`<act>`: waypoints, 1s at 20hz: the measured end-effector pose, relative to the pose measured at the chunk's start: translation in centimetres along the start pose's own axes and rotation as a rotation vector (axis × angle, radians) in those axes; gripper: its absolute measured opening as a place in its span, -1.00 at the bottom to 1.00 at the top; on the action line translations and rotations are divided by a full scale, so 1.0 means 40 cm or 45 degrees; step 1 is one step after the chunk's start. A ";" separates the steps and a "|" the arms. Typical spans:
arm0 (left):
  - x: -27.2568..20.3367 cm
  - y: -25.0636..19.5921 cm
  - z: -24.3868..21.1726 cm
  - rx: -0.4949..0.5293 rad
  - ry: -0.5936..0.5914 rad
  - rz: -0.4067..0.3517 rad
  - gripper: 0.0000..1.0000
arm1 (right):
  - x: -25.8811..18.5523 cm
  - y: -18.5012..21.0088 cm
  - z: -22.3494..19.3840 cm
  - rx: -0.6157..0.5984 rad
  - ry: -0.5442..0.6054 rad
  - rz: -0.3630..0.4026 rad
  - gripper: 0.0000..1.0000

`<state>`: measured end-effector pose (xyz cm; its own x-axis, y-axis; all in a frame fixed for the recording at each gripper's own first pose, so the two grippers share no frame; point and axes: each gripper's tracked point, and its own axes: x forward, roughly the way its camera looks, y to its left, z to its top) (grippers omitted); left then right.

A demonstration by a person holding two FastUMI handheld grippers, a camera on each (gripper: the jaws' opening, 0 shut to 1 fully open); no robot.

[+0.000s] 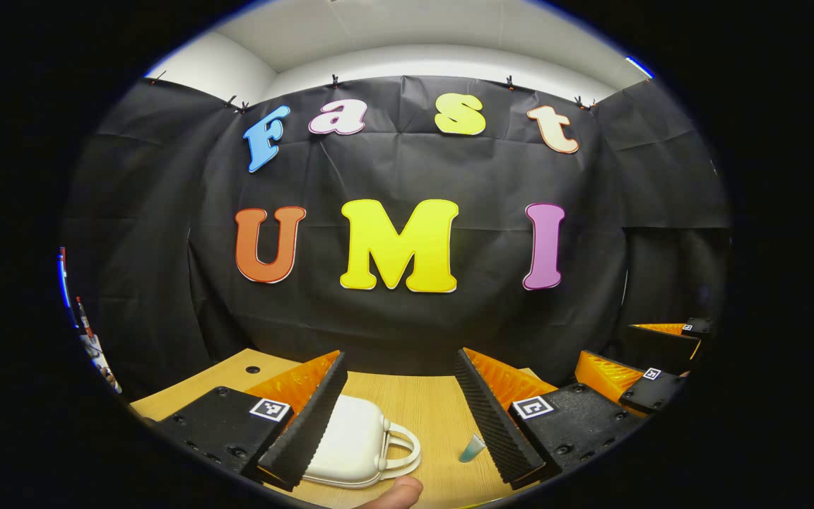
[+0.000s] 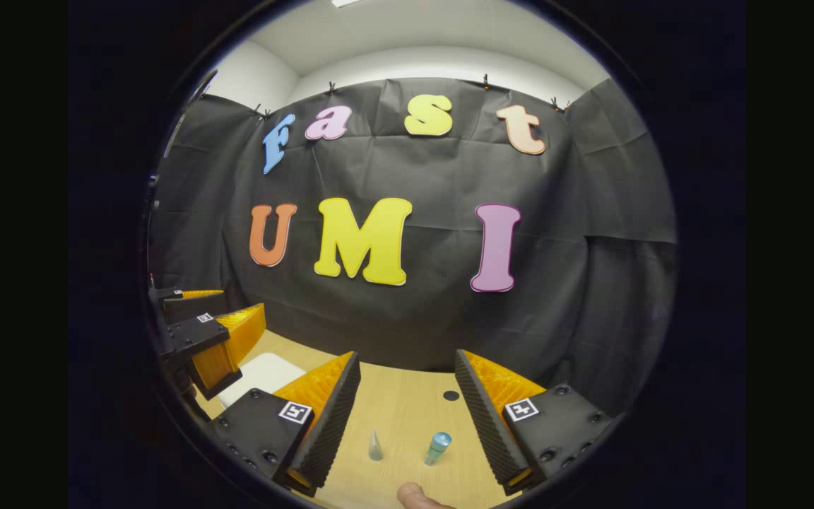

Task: First open the suitcase, pack the skin care products into it, and then close the suitcase.

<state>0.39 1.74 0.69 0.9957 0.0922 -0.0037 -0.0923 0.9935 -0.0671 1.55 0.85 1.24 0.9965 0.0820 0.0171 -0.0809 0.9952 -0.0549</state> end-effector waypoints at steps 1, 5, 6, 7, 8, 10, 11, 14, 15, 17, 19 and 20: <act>0.001 -0.001 0.005 0.001 -0.002 0.000 0.96 | 0.002 -0.001 0.002 0.001 -0.003 0.000 0.60; 0.011 -0.004 -0.016 0.008 -0.004 0.002 0.96 | 0.004 -0.016 -0.002 -0.006 -0.001 -0.021 0.61; 0.015 0.006 -0.038 0.032 0.012 0.023 0.96 | 0.005 -0.027 -0.012 -0.011 0.008 -0.035 0.60; 0.023 0.012 -0.068 0.066 0.024 0.035 0.96 | 0.005 -0.036 -0.020 -0.014 0.015 -0.037 0.60; 0.028 0.015 -0.100 0.109 0.025 0.041 0.96 | 0.003 -0.047 -0.032 -0.022 0.025 -0.049 0.60; 0.044 0.008 -0.188 0.227 0.047 0.020 0.96 | 0.002 -0.079 -0.070 -0.028 0.063 -0.076 0.58; 0.053 0.001 -0.236 0.302 0.065 0.000 0.96 | -0.001 -0.096 -0.091 -0.028 0.086 -0.090 0.60; 0.079 -0.022 -0.385 0.529 0.122 -0.085 0.96 | -0.009 -0.159 -0.135 -0.036 0.129 -0.141 0.58; 0.088 -0.032 -0.441 0.615 0.151 -0.116 0.95 | -0.012 -0.186 -0.143 -0.040 0.132 -0.163 0.60; 0.103 -0.036 -0.552 0.826 0.222 -0.157 0.94 | -0.011 -0.239 -0.157 -0.037 0.137 -0.202 0.60; 0.123 -0.040 -0.642 1.048 0.282 -0.184 0.95 | -0.009 -0.290 -0.173 -0.012 0.151 -0.236 0.60; 0.133 -0.039 -0.680 1.161 0.305 -0.191 0.93 | -0.007 -0.315 -0.185 0.004 0.162 -0.252 0.60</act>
<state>5.88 -1.16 -26.38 0.9621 0.0441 -0.2689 0.1704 0.6728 0.7199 2.43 -12.09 -5.47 0.9876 -0.1223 -0.0988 0.1168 0.9914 -0.0597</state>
